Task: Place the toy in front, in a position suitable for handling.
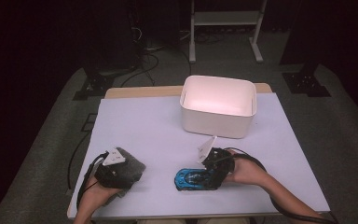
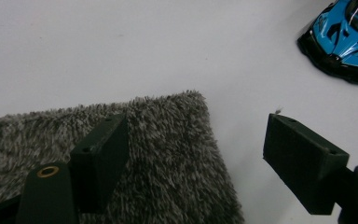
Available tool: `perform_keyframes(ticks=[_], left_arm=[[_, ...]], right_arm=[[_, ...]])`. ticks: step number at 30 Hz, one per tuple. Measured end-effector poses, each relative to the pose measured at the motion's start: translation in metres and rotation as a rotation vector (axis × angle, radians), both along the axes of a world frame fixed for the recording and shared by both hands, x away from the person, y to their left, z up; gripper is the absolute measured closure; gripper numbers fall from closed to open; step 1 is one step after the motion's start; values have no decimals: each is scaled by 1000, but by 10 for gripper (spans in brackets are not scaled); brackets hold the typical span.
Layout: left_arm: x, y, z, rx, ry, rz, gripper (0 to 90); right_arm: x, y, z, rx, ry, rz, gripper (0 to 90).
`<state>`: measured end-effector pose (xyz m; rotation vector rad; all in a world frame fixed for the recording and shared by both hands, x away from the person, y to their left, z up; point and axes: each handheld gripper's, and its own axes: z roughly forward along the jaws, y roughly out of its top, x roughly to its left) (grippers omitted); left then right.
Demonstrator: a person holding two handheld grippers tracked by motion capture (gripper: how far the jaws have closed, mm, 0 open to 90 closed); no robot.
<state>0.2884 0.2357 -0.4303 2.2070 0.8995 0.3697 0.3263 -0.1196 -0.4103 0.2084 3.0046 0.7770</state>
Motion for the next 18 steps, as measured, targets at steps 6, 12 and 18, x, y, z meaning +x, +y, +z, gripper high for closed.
perform_keyframes(ticks=[6,12,18], left_arm=[[1,-2,-4,23,17,-4,256],[3,-1,-8,32,31,1,327],[4,-2,-14,55,35,9,378]], right_arm=[[-4,-32,-6,50,24,-65,166],[-11,-45,-15,58,29,-80,167],[-13,-44,-23,99,15,-76,168]])
